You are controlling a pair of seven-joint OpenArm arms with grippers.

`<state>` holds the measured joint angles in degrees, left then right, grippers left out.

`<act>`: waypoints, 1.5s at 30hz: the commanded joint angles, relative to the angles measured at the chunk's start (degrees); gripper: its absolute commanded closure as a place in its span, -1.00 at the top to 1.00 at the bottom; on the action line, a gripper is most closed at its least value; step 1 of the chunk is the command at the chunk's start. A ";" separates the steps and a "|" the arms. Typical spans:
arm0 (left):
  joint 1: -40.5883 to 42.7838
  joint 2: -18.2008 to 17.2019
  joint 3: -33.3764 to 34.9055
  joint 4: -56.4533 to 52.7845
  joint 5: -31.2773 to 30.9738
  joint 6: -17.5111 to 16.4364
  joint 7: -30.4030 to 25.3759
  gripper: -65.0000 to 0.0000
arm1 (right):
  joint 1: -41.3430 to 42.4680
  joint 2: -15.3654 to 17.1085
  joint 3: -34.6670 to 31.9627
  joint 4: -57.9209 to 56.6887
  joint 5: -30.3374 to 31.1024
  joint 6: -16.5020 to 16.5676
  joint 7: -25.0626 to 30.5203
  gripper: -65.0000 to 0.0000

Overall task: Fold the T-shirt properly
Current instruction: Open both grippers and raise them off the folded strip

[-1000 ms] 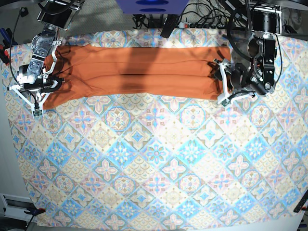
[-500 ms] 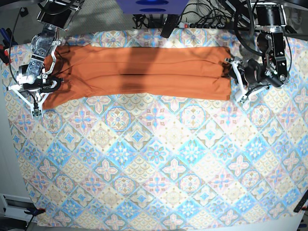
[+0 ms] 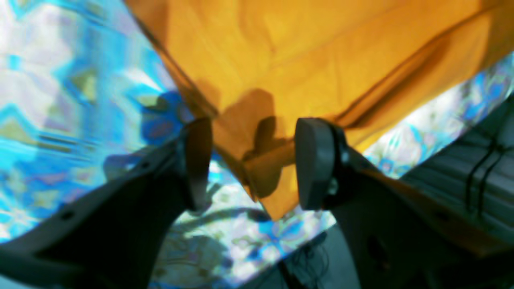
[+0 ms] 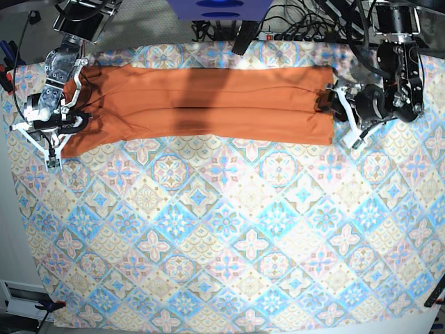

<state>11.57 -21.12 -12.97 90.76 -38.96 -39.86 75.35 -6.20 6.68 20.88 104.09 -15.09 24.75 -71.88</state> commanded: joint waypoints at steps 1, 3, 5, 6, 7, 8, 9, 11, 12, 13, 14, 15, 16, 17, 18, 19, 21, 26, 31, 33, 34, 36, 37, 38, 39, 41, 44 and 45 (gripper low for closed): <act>-0.28 -0.63 -0.17 1.15 -2.05 -0.14 -0.76 -0.02 | 0.61 0.66 0.17 1.09 -0.51 -0.36 0.80 -0.24; -0.10 -0.63 -0.26 2.82 -3.02 -0.14 -0.76 -0.02 | 0.61 0.66 0.17 1.36 -0.51 -0.36 0.89 -0.24; 0.16 -0.63 -0.79 5.99 -3.37 -0.14 -0.76 -0.03 | 0.61 0.66 0.26 1.80 -0.60 -0.36 1.68 -0.24; 0.69 -0.55 -1.31 7.92 -3.37 -0.14 -0.76 -0.03 | 0.53 0.66 0.26 2.50 -0.60 -0.36 2.82 -0.24; 1.31 -0.55 -1.84 9.68 -3.37 -0.14 -0.76 -0.03 | -0.09 0.66 0.35 3.29 -0.60 -0.36 3.88 -0.24; 1.48 -0.46 -1.93 11.79 -3.37 -0.14 -0.76 -0.03 | -1.23 0.66 0.52 4.08 -0.60 -0.36 5.02 -0.24; 1.57 -0.46 -1.93 13.72 -3.37 -0.14 -0.58 -0.03 | -2.02 0.66 0.61 4.70 -0.60 -0.45 5.55 -0.24; 2.01 -0.37 -1.93 16.10 -3.37 -0.14 -0.41 -0.03 | -2.29 0.66 0.79 5.66 -0.69 -0.53 5.63 -0.24; 2.27 -0.37 -2.02 16.18 -3.46 -0.14 -0.41 -0.03 | -2.37 0.66 0.79 5.84 -0.69 -0.71 5.63 -0.24; 2.27 -0.37 -2.37 16.27 -3.46 -0.14 -0.41 -0.03 | -2.46 0.66 0.79 6.10 -0.78 -0.80 5.81 -0.24; 2.36 -0.37 -2.72 16.27 -3.46 -0.14 -0.41 -0.03 | -2.46 0.66 0.79 6.46 -0.78 -0.80 5.90 -0.24; 2.54 -0.28 -3.16 16.27 -3.46 -0.14 -0.41 -0.03 | -2.55 0.66 1.05 6.63 -0.78 -0.80 5.99 -0.24; 3.50 -0.28 -3.78 16.27 -3.46 -0.14 -0.49 -0.03 | -2.55 0.58 2.10 6.72 -0.78 -0.80 6.07 -0.24; 4.38 -0.28 -4.48 16.36 -3.55 -0.14 -0.76 -0.03 | -2.55 0.49 3.69 6.98 -0.78 -0.80 6.16 -0.24; 4.73 -0.28 -5.27 16.36 -3.63 -0.14 -0.76 -0.03 | -2.55 0.05 5.27 6.98 -0.78 -0.80 6.51 -0.24; 5.00 -0.28 -6.06 16.36 -3.99 -0.14 -0.76 -0.03 | -2.55 -0.66 7.03 6.98 -0.78 -0.80 7.22 -0.24; 6.05 -0.28 -7.56 16.36 -4.69 -0.14 -0.76 -0.03 | -2.55 -1.53 11.25 6.98 -0.78 -0.80 9.59 -0.25; 7.64 -0.55 -10.54 16.45 -4.25 -0.14 -0.85 -0.04 | -5.45 -1.45 13.97 6.98 -0.78 -0.45 10.82 -0.25; 9.04 -0.55 -10.28 16.45 -1.35 -0.14 -0.93 -0.04 | -8.53 -1.53 13.97 6.98 -0.78 -0.45 10.91 -0.25; 9.04 -0.46 -9.75 16.45 0.06 -0.14 -0.93 -0.03 | -9.32 -1.53 13.97 6.98 -0.78 -0.45 11.00 -0.25; 9.13 -0.46 -9.67 16.45 0.59 -0.14 -0.93 -0.02 | -9.41 -1.53 14.06 6.98 -0.78 -0.45 11.00 -0.25; 10.10 -0.46 -9.58 16.45 1.73 -0.14 -1.11 -0.02 | -9.50 -1.53 14.06 6.98 -0.78 -0.45 10.91 -0.25; 10.54 -0.46 -9.58 16.45 2.61 -0.14 -2.16 -0.02 | -9.94 -1.53 14.06 6.98 -0.78 -0.45 10.91 -0.25; 10.71 -0.46 -9.67 16.36 3.66 -0.14 -3.22 -0.02 | -10.37 -1.53 14.06 6.98 -0.78 -0.45 10.91 -0.25; 11.50 -0.46 -9.75 16.18 4.72 -0.14 -4.19 -0.02 | -10.73 -1.53 14.06 6.98 -0.78 -0.45 10.91 -0.25; 13.17 -0.46 -9.75 16.18 7.00 -0.14 -6.65 -0.02 | -10.99 -1.53 14.06 6.90 -0.78 -0.45 10.82 -0.25; 14.76 -0.28 -9.67 16.01 9.03 -0.14 -8.85 -0.02 | -11.61 -1.53 13.97 6.72 -0.78 -0.45 10.82 -0.25; 15.02 -0.28 -9.67 16.01 9.03 -0.14 -9.02 -0.02 | -11.96 -1.53 13.97 6.72 -0.78 -0.45 10.82 -0.25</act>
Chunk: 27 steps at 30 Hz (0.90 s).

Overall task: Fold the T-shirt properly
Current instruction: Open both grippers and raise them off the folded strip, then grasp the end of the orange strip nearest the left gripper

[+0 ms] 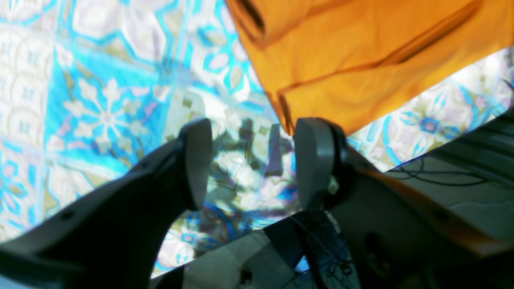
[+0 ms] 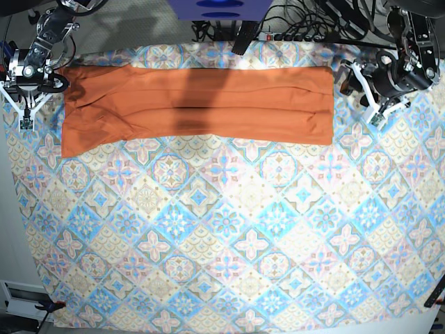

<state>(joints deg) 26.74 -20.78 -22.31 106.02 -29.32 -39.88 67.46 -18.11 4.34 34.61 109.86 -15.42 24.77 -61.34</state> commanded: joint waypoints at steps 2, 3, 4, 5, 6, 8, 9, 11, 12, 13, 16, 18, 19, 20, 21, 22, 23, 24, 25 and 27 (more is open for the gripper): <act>-0.32 -0.54 -0.42 -0.57 -0.88 -0.12 -1.04 -0.02 | -0.22 0.80 0.16 0.95 -0.45 -0.47 0.29 -0.25; -0.68 -0.37 -0.60 -2.15 -0.88 -0.12 -0.96 -0.02 | -0.22 0.80 0.16 0.95 -0.45 -0.47 0.29 -0.25; -1.64 0.25 -1.21 -4.70 -0.88 -0.12 -0.96 -0.02 | -0.31 0.80 0.16 0.95 -0.45 -0.47 0.29 -0.25; -2.87 0.51 -1.83 -7.69 -0.88 -0.12 -0.78 -0.02 | -0.31 0.80 0.16 0.95 -0.45 -0.47 0.29 -0.25; -3.67 0.51 -2.00 -10.24 -0.96 -0.12 -0.69 -0.02 | -0.31 0.80 0.16 0.95 -0.45 -0.47 0.29 -0.25; -4.72 0.42 -2.00 -14.72 -1.76 -0.12 -0.96 -0.02 | -0.40 0.80 0.16 0.95 -0.45 -0.47 0.29 -0.25; -5.07 0.34 -2.00 -15.95 -2.72 -0.12 -1.04 -0.02 | -0.40 0.80 0.16 0.95 -0.45 -0.47 0.29 -0.25; -5.42 0.34 -1.74 -16.65 -6.24 -0.12 -1.04 -0.02 | -1.19 0.80 0.16 0.95 -0.54 -0.47 0.29 -0.25; -5.42 0.34 -1.74 -16.65 -7.82 -0.12 -1.04 -0.02 | -1.54 0.80 0.16 1.04 -0.54 -0.47 0.29 -0.25; -5.42 0.25 -1.74 -16.65 -8.96 -0.12 -1.04 -0.02 | -1.63 0.80 0.16 1.04 -0.54 -0.47 0.29 -0.25; -5.77 0.25 -1.74 -16.74 -9.67 -0.12 -1.04 -0.02 | -1.80 0.80 0.16 1.04 -0.54 -0.47 0.29 -0.25; -5.86 0.25 -1.74 -16.92 -9.58 -0.12 -1.13 -0.02 | -1.89 0.89 0.16 1.04 -0.54 -0.47 0.29 -0.25; -6.30 0.25 -1.65 -16.92 -9.58 -0.12 -1.13 -0.02 | -1.89 0.89 0.16 1.04 -0.54 -0.47 0.29 -0.25; -7.01 0.25 -0.68 -17.01 -9.49 -0.12 -1.13 -0.02 | -1.89 0.89 0.16 1.04 -0.54 -0.47 0.29 -0.25; -7.53 0.25 0.72 -17.45 -9.49 -0.12 -1.13 -0.02 | -1.89 0.89 0.16 1.04 -0.54 -0.47 0.29 -0.25; -8.06 0.07 2.04 -18.59 -9.49 -0.12 -1.13 -0.02 | -1.89 0.89 0.16 1.04 -0.54 -0.47 0.29 -0.25; -8.68 -0.54 3.01 -19.91 -9.49 -0.12 -1.13 -0.02 | -1.89 0.89 0.16 1.13 -0.54 -0.47 0.29 -0.25; -9.56 -0.81 4.24 -21.67 -9.49 -0.12 -1.13 -0.02 | -1.89 0.89 0.16 1.13 -0.54 -0.47 0.29 -0.25; -10.79 -0.81 5.38 -24.13 -9.58 -0.12 -1.31 -0.02 | -1.89 0.89 0.25 1.13 -0.54 -0.47 0.29 -0.25; -12.10 -0.81 7.32 -28.61 -9.58 -0.12 -3.94 -0.02 | -1.89 0.89 0.25 1.13 -0.54 -0.47 0.29 -0.25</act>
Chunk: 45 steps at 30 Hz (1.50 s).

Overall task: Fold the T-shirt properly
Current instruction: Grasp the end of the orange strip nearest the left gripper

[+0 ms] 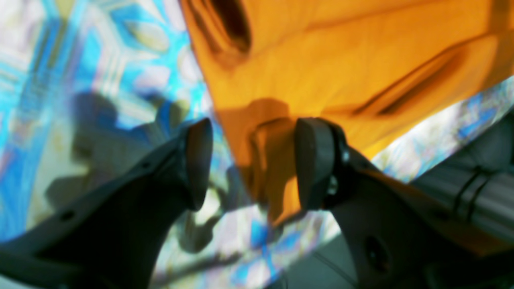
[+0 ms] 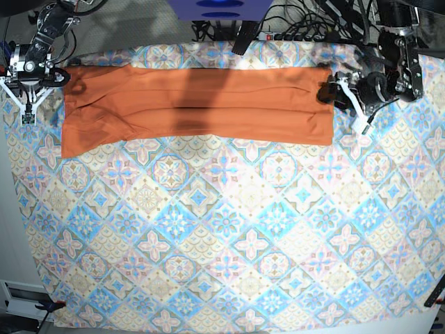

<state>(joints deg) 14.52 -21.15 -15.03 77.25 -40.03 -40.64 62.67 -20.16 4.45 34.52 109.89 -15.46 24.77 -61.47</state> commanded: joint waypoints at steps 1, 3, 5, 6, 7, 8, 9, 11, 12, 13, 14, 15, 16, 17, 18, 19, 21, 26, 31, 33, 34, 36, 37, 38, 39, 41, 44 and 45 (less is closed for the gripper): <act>0.03 -0.52 1.27 -1.25 1.04 0.64 -0.56 -0.02 | 0.08 0.78 0.33 1.10 -0.49 -0.47 0.42 -0.25; 0.03 -0.52 3.03 -1.78 1.04 0.64 -1.88 -0.02 | 0.08 0.78 0.42 1.10 -0.49 -0.47 0.42 -0.25; 0.20 -0.61 3.55 -1.78 1.04 0.64 -1.97 -0.02 | -0.45 0.78 0.51 1.10 -0.49 -0.47 0.42 -0.25; 0.20 -0.61 3.55 -1.78 1.04 0.64 -1.97 -0.02 | -0.45 0.78 0.51 1.10 -0.49 -0.47 0.42 -0.25; 0.20 -0.61 3.55 -1.78 1.04 0.64 -1.97 -0.02 | -0.45 0.87 0.51 1.10 -0.49 -0.47 0.42 -0.25; 0.20 -0.61 3.55 -1.78 0.95 0.64 -1.88 -0.02 | -0.45 0.87 0.51 1.10 -0.49 -0.47 0.42 -0.25; 0.20 -0.61 3.55 -1.78 0.78 0.64 -1.80 -0.02 | -0.45 0.87 0.51 1.10 -0.49 -0.47 0.42 -0.25; 0.20 -0.61 3.47 -1.78 0.69 0.64 -1.80 -0.02 | -0.45 0.87 0.51 1.10 -0.49 -0.47 0.42 -0.25; 0.20 -0.61 3.47 -1.78 0.69 0.64 -1.80 -0.02 | -0.45 0.87 0.51 1.10 -0.49 -0.47 0.42 -0.25; 0.20 -0.61 3.47 -1.78 0.78 0.64 -1.80 -0.02 | -0.36 0.87 0.51 1.10 -0.49 -0.47 0.42 -0.25; 0.20 -0.61 3.47 -1.78 1.04 0.64 -1.80 -0.02 | -0.36 0.87 0.51 1.10 -0.49 -0.47 0.42 -0.25; 0.20 -0.61 3.47 -1.78 1.04 0.64 -1.97 -0.02 | -0.36 0.87 0.51 1.10 -0.49 -0.47 0.42 -0.25; 0.20 -0.61 3.55 -1.78 1.13 0.64 -2.06 -0.02 | -0.36 0.87 0.51 1.10 -0.49 -0.47 0.42 -0.25; 0.20 -0.61 3.55 -1.87 1.13 0.64 -1.88 -0.02 | -0.36 0.87 0.51 1.10 -0.49 -0.47 0.42 -0.25; 0.11 -0.61 3.64 -1.87 1.22 0.64 -1.80 -0.02 | -0.36 0.87 0.51 1.10 -0.49 -0.47 0.42 -0.25; 0.11 -0.61 3.64 -1.87 1.22 0.64 -1.80 -0.02 | -0.28 0.87 0.51 1.10 -0.49 -0.47 0.42 -0.25; 0.11 -0.61 4.61 -1.87 1.22 0.64 -1.80 -0.02 | -0.28 0.87 0.42 1.10 -0.49 -0.47 0.42 -0.25; -0.06 -0.44 9.80 -1.87 1.22 0.64 -2.24 -0.03 | -0.28 0.87 0.33 1.10 -0.49 -0.47 0.42 -0.25; -0.06 -0.26 10.41 -1.96 1.13 0.64 -2.24 -0.16 | -0.36 0.87 0.33 1.10 -0.49 -0.47 0.42 -0.25; -0.06 -0.26 10.32 -2.13 1.13 0.64 -2.15 -0.36 | -0.45 0.87 0.33 1.10 -0.49 -0.47 0.42 -0.25; -0.06 -0.26 10.24 -2.66 1.13 0.64 -2.15 -0.46 | -0.45 0.87 0.33 1.10 -0.49 -0.47 0.42 -0.25; -0.77 -0.26 10.32 -4.42 1.13 0.64 -2.15 -0.70 | -0.45 0.87 0.33 1.10 -0.49 -0.47 0.42 -0.25; -1.12 -0.26 10.41 -5.56 1.13 0.64 -2.15 -0.79 | -0.45 0.87 0.33 1.10 -0.49 -0.47 0.42 -0.25; -1.21 -0.26 10.41 -6.35 1.13 0.64 -2.24 -0.85 | -0.45 0.87 0.33 1.10 -0.49 -0.47 0.42 -0.25; -1.29 -0.26 10.41 -6.70 1.13 0.64 -2.24 -0.87 | -0.45 0.87 0.33 1.10 -0.49 -0.47 0.42 -0.25; -1.29 -0.26 10.41 -6.70 0.95 0.64 -2.24 -0.88 | -0.45 0.87 0.33 1.10 -0.49 -0.47 0.42 -0.25; -1.29 -0.17 10.41 -6.62 0.78 0.64 -2.24 -0.88 | -0.45 0.87 0.33 1.10 -0.49 -0.47 0.42 -0.25; -1.29 -0.17 10.32 -6.44 0.69 0.64 -2.24 -0.88 | -0.45 0.87 0.33 1.10 -0.49 -0.47 0.42 -0.25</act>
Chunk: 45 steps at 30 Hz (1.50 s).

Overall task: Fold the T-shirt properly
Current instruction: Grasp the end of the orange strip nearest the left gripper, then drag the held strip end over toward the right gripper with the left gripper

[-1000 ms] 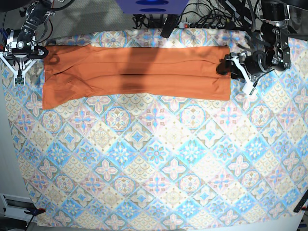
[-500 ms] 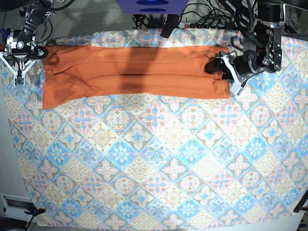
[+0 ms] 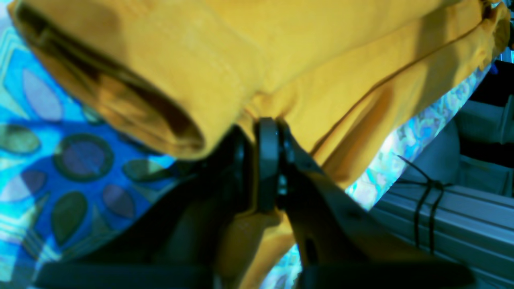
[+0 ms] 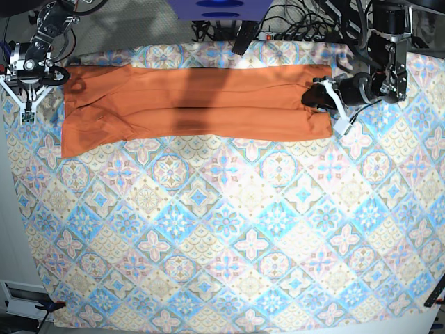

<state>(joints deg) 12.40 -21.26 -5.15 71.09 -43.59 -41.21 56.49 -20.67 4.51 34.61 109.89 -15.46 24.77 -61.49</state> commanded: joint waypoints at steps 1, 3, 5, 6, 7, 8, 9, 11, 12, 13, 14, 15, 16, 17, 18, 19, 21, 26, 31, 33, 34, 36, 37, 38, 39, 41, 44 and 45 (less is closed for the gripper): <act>0.74 -0.06 0.36 0.60 4.25 1.21 4.13 -0.88 | 0.05 0.81 0.25 1.10 -0.49 -0.47 0.44 -0.25; 0.74 -0.06 0.36 3.15 4.17 1.21 4.48 -0.88 | 0.05 0.81 0.25 1.10 -0.49 -0.47 0.44 -0.25; 0.83 0.29 0.18 6.58 4.08 1.21 6.06 -0.88 | 0.05 0.81 0.25 1.10 -0.49 -0.47 0.44 -0.25; 0.83 1.08 0.09 7.90 4.08 1.21 7.29 -0.88 | 0.05 0.81 0.25 1.10 -0.49 -0.47 0.44 -0.25; 0.83 1.78 -0.08 9.31 4.08 1.21 8.35 -0.88 | 0.05 0.81 0.25 1.10 -0.49 -0.47 0.44 -0.25; 0.83 2.40 -0.44 10.71 4.17 1.21 9.40 -0.88 | 0.05 0.81 0.25 1.10 -0.49 -0.47 0.44 -0.25; 0.83 3.10 -0.79 12.38 4.25 1.21 10.46 -0.88 | 0.05 0.81 0.25 1.10 -0.49 -0.47 0.44 -0.25; 0.65 5.04 -0.87 15.81 4.52 1.21 11.95 -0.88 | 0.05 0.81 0.25 1.10 -0.49 -0.47 0.44 -0.25; 0.04 6.00 -0.79 17.31 4.60 1.21 12.92 -0.88 | 0.05 0.81 0.25 1.10 -0.49 -0.47 0.44 -0.25; -0.40 6.79 -0.79 18.19 4.60 1.21 14.06 -0.88 | 0.05 0.81 0.25 1.10 -0.49 -0.47 0.44 -0.25; -0.84 7.59 -0.79 18.54 4.60 1.21 15.29 -0.88 | 0.05 0.81 0.25 1.10 -0.49 -0.47 0.44 -0.25; -1.63 8.29 -0.79 18.54 4.60 1.21 16.26 -0.88 | -0.04 0.81 0.25 1.10 -0.49 -0.47 0.44 -0.25; -2.43 8.82 -0.79 18.54 4.60 1.21 16.96 -0.88 | -0.04 0.81 0.33 1.10 -0.49 -0.47 0.44 -0.25; -3.04 9.43 -0.79 18.54 4.60 1.21 17.49 -0.88 | -0.04 0.81 0.42 1.10 -0.49 -0.47 0.44 -0.25; -3.57 9.96 -0.79 18.62 4.60 1.21 17.58 -0.88 | -0.04 0.81 0.42 1.10 -0.49 -0.47 0.44 -0.25; -3.92 10.13 -0.79 18.71 4.60 1.21 17.66 -0.88 | -0.04 0.81 0.42 1.10 -0.49 -0.47 0.44 -0.25; -5.33 10.40 -0.70 18.71 4.60 1.21 19.51 -0.88 | -0.13 0.81 0.51 1.10 -0.49 -0.47 0.44 -0.25; -7.88 12.33 4.58 18.71 4.52 1.21 21.88 -0.88 | -0.13 0.81 0.51 1.10 -0.49 -0.47 0.44 -0.25; -8.23 15.41 8.71 18.71 4.25 1.21 21.53 -0.88 | -0.13 0.81 0.51 1.10 -0.49 -0.47 0.44 -0.25; -8.32 16.38 10.11 18.71 4.25 1.21 21.53 -0.88 | -0.13 0.81 0.51 1.10 -0.49 -0.47 0.44 -0.25; -8.32 16.73 10.64 18.71 4.25 1.21 21.53 -0.88 | -0.13 0.81 0.51 1.10 -0.49 -0.47 0.44 -0.25; -8.84 17.26 11.52 18.71 4.25 1.21 21.62 -0.88 | -0.13 0.81 0.51 1.10 -0.49 -0.47 0.44 -0.26; -9.11 17.43 12.05 18.71 4.25 1.21 21.80 -0.88 | -0.13 0.81 0.51 1.10 -0.49 -0.47 0.44 -0.26; -9.37 17.78 12.58 18.71 4.17 1.21 21.80 -0.88 | -0.13 0.81 0.51 1.10 -0.49 -0.47 0.44 -0.26; -9.55 18.05 12.84 18.80 4.08 1.21 21.80 -0.88 | -0.13 0.81 0.51 1.10 -0.67 -0.47 0.44 -0.26; -9.72 18.31 12.84 19.50 3.99 1.21 21.80 -0.88 | -0.13 0.81 0.51 1.10 -2.25 -0.47 0.44 -0.26; -9.46 19.28 13.02 23.72 4.08 1.21 21.80 -0.88 | -0.04 0.63 0.16 1.02 -7.35 -0.47 0.53 -0.26; -9.37 19.45 13.10 25.48 4.17 1.21 21.97 -0.88 | 0.14 0.54 0.16 1.02 -8.67 -0.47 0.53 -0.26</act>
<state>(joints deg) 3.77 -2.24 7.81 95.42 -38.11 -39.75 79.53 -20.80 4.43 34.61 109.89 -23.81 24.75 -61.52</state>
